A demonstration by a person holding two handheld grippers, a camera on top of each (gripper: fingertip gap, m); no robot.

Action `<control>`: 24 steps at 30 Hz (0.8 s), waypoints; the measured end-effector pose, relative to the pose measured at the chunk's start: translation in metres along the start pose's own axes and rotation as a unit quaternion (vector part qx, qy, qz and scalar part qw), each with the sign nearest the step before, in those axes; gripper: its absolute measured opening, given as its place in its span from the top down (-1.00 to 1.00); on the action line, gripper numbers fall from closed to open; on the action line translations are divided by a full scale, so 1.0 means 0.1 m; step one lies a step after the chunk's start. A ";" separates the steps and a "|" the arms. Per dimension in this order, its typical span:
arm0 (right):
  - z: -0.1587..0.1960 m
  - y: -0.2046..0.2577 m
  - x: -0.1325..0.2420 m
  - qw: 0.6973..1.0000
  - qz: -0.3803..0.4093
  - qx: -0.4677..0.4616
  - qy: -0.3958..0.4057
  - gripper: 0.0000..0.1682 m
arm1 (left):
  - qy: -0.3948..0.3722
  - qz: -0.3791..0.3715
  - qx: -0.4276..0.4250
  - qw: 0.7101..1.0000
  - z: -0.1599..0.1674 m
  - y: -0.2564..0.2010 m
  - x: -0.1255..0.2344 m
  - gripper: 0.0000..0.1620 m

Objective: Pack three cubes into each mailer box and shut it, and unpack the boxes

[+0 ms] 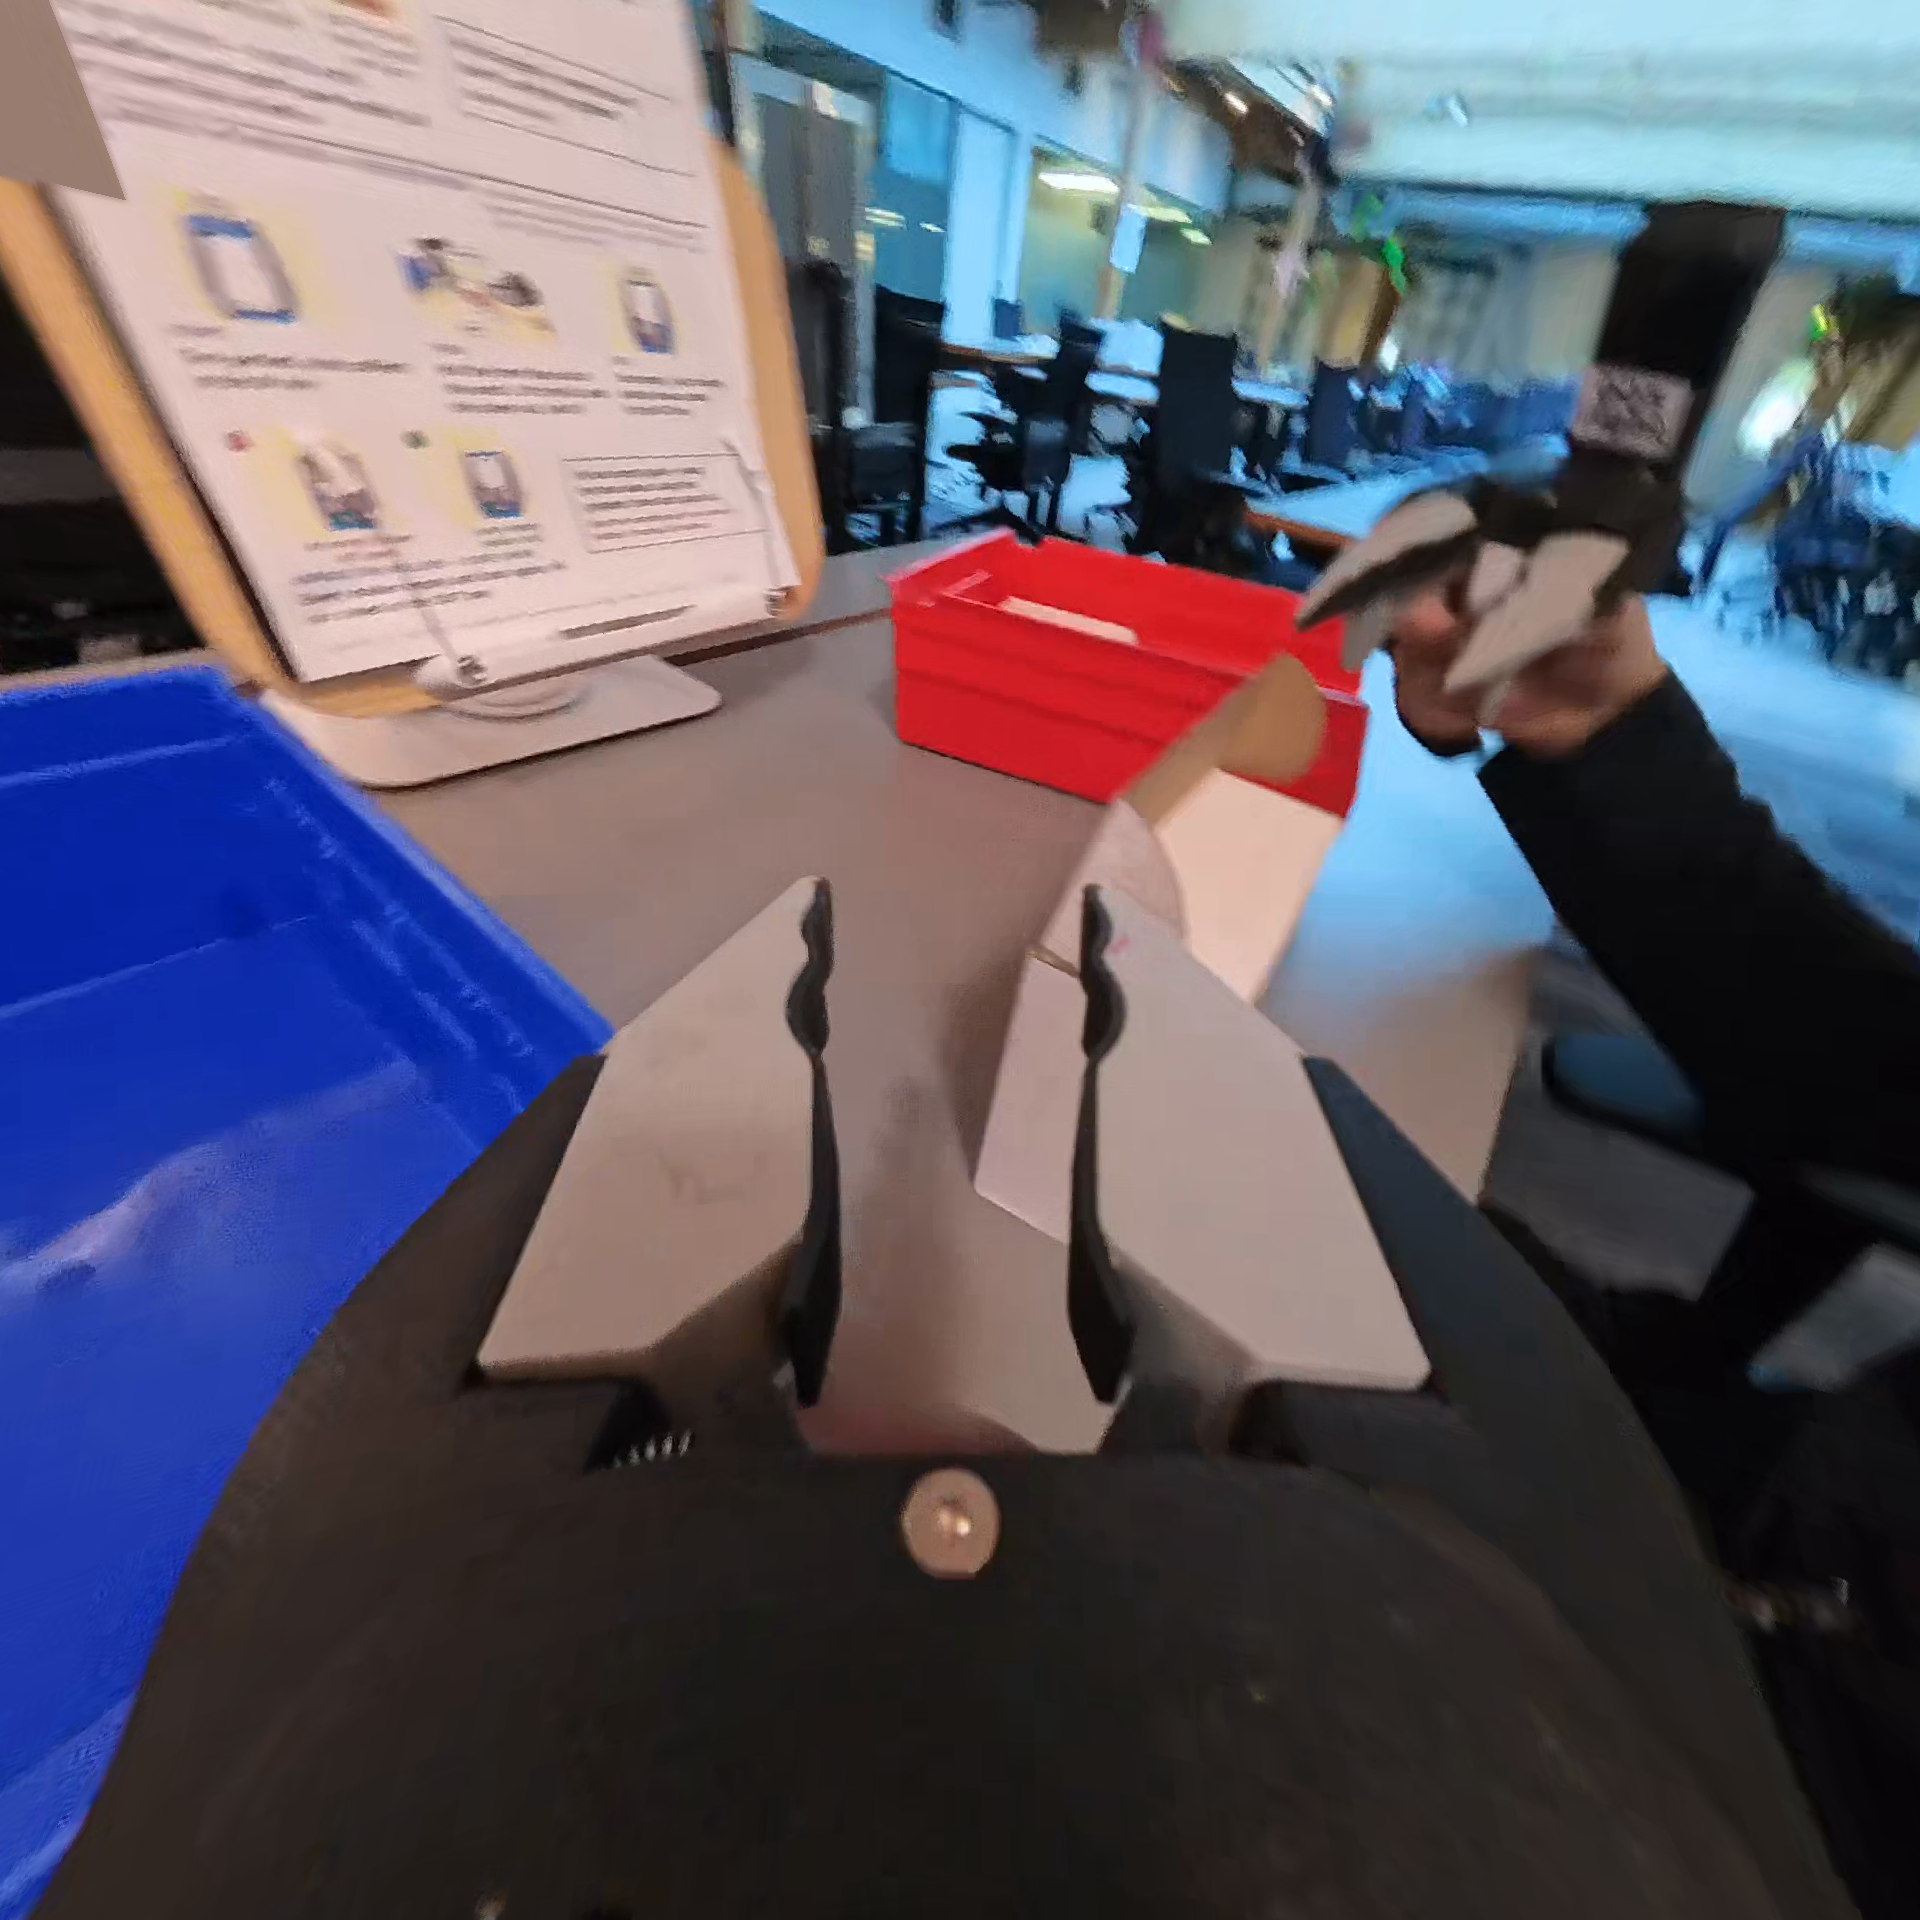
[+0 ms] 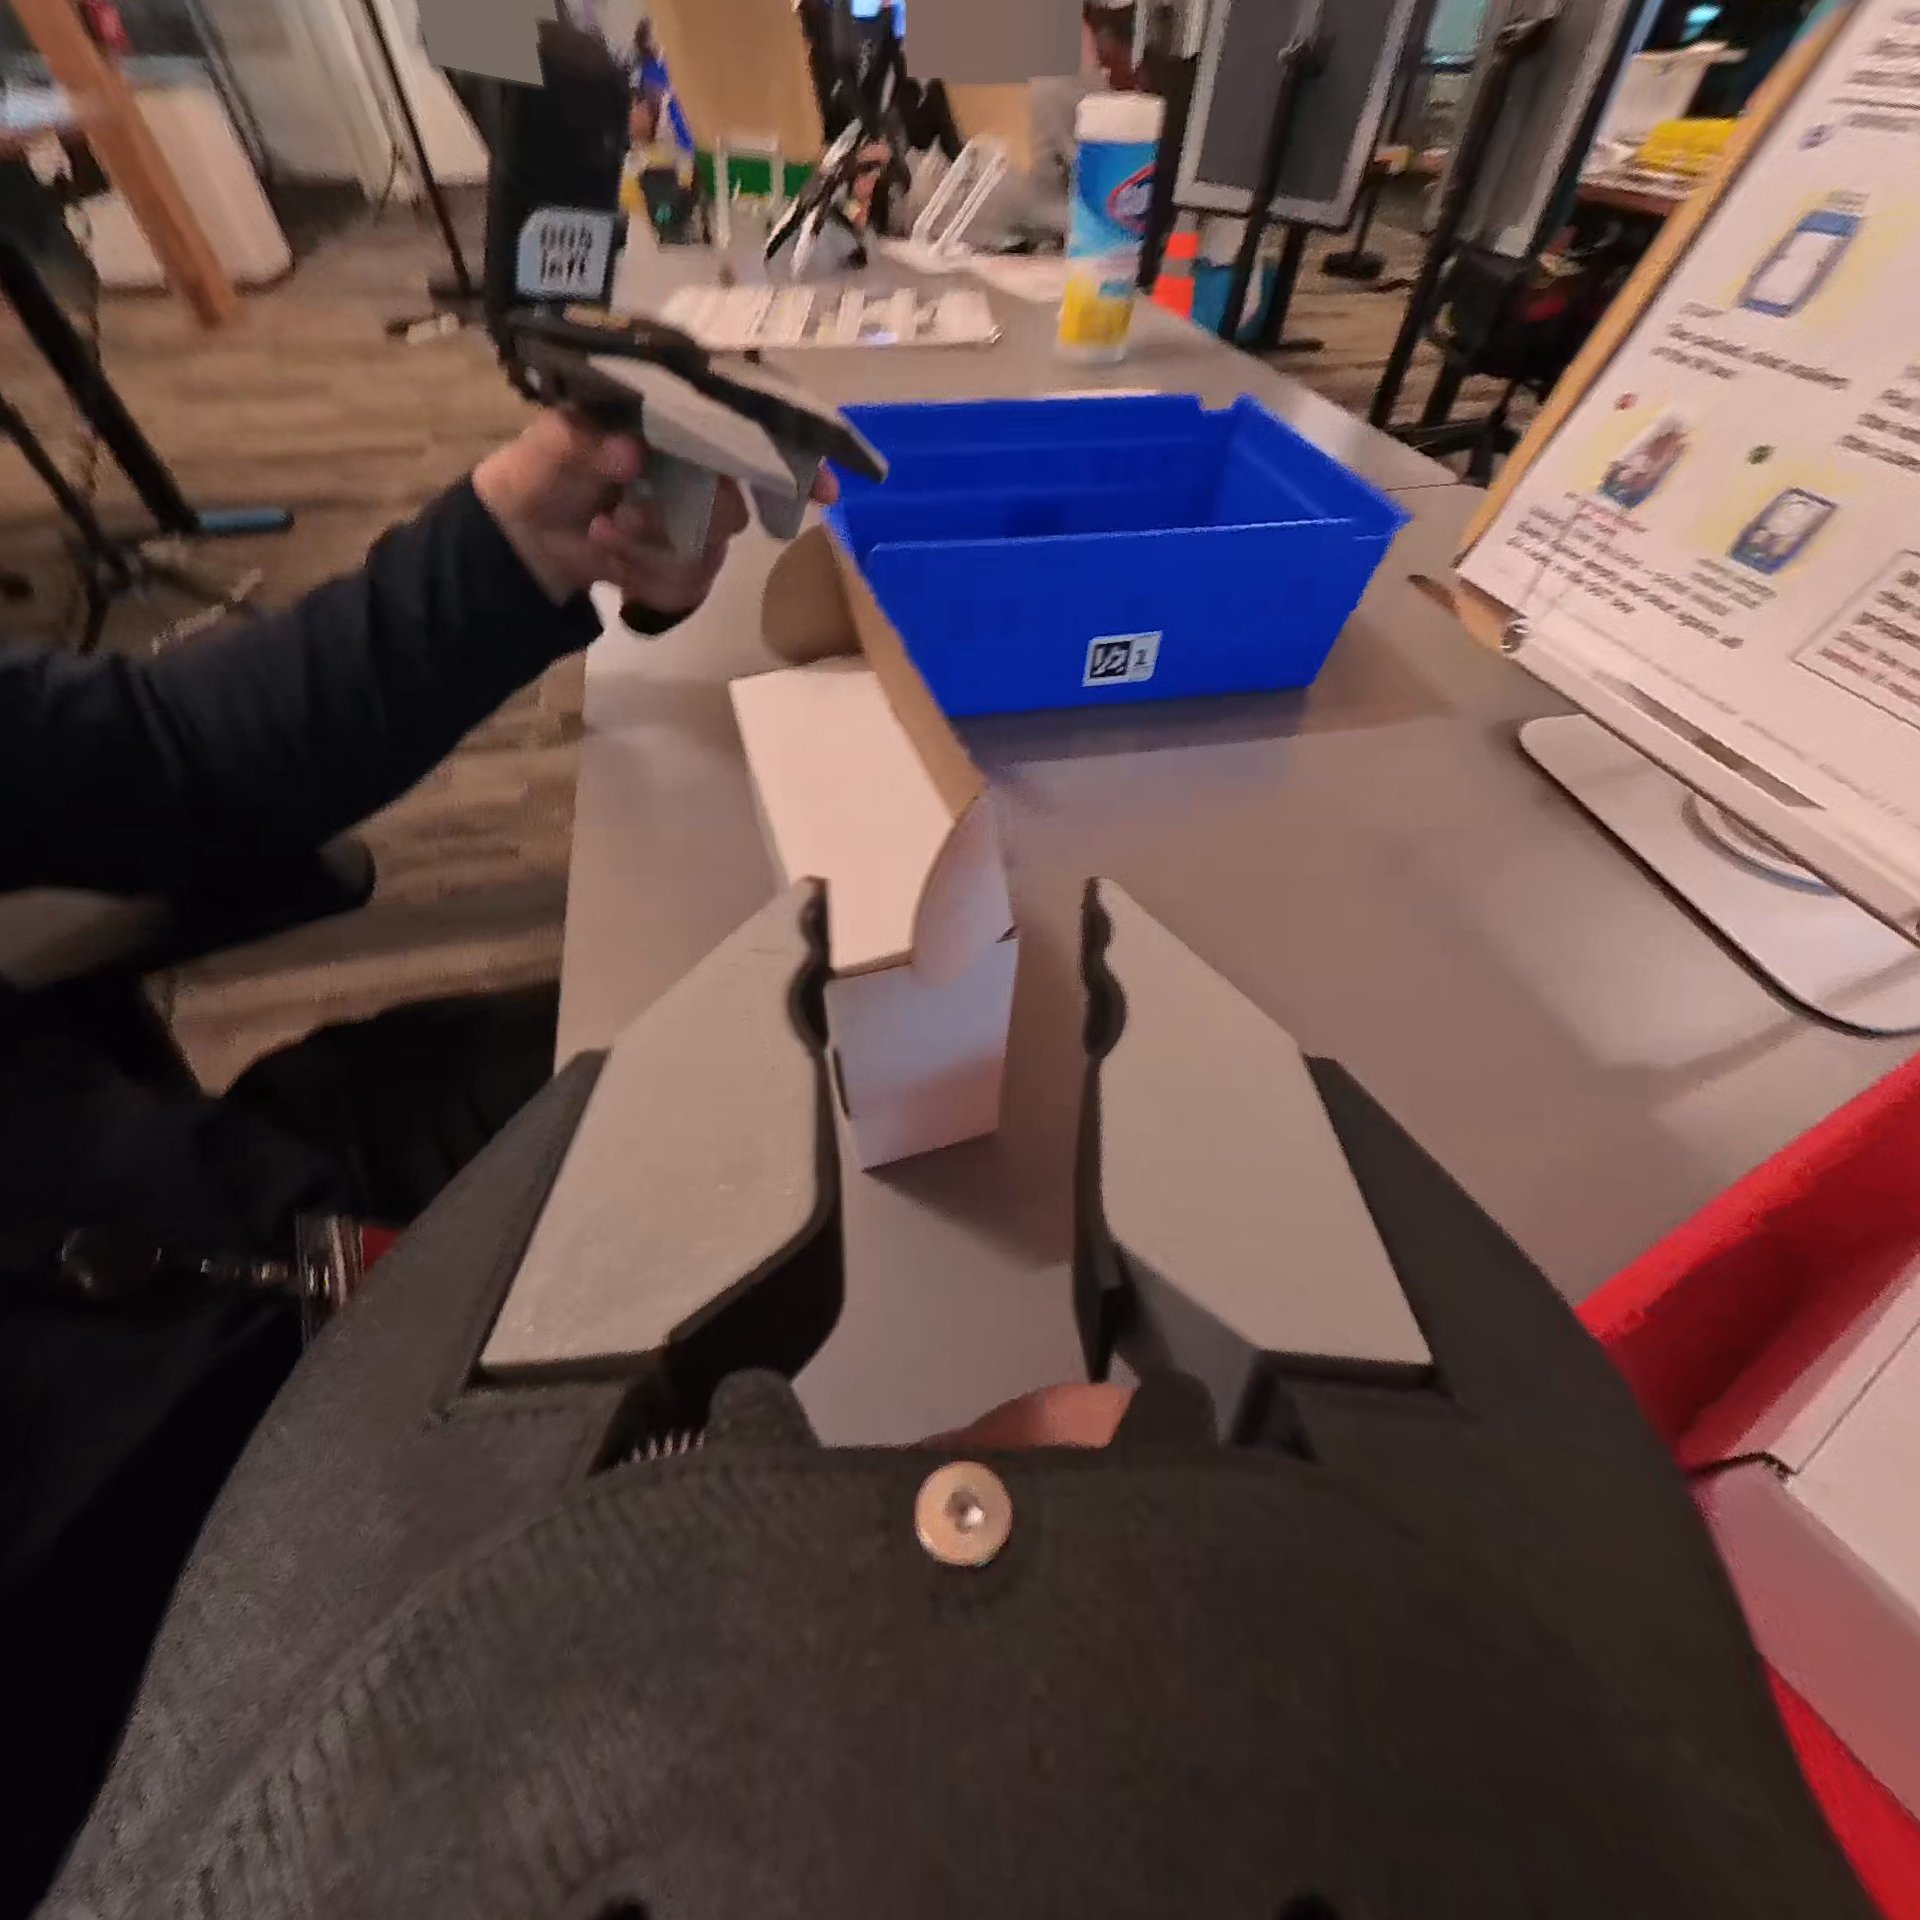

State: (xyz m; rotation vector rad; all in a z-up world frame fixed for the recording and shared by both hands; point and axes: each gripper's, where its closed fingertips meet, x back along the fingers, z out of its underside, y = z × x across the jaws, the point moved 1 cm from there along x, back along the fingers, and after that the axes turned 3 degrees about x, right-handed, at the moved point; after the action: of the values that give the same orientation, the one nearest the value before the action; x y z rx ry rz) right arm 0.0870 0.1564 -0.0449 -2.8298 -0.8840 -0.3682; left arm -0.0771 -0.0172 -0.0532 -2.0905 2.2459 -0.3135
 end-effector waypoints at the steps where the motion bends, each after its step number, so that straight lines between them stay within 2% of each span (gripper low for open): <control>1: -0.01 -0.07 0.01 1.000 0.006 -0.018 -0.010 0.64 | -0.006 -0.015 0.029 0.999 -0.01 0.09 -0.02 0.49; 2: 0.01 -0.11 0.01 0.999 0.004 -0.036 -0.015 0.78 | -0.005 -0.022 0.050 0.998 0.01 0.15 -0.04 0.52; 3: 0.04 -0.12 0.00 0.999 -0.002 -0.049 -0.012 0.82 | 0.002 -0.021 0.060 0.998 0.04 0.16 -0.06 0.54; 9: 0.20 -0.06 -0.08 0.999 -0.006 -0.008 0.042 0.86 | 0.074 -0.023 -0.028 0.997 0.26 0.00 -0.16 0.50; 15: 0.29 0.08 -0.25 0.996 -0.020 0.027 0.078 0.89 | 0.113 -0.023 -0.074 0.991 0.39 -0.12 -0.26 0.48; 19: 0.26 0.13 -0.26 0.996 -0.021 0.033 0.083 0.89 | 0.118 -0.100 -0.114 0.981 0.27 0.00 -0.16 0.47; 24: 0.23 0.21 -0.28 0.995 -0.026 0.037 0.087 0.92 | 0.082 -0.039 -0.174 0.981 0.03 -0.59 -0.09 0.43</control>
State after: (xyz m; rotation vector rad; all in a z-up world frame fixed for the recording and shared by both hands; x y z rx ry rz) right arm 0.0812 0.1297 -0.0760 -2.6624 -0.9164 -0.5658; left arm -0.0177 -0.0125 -0.0457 -2.4051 2.4700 -0.1046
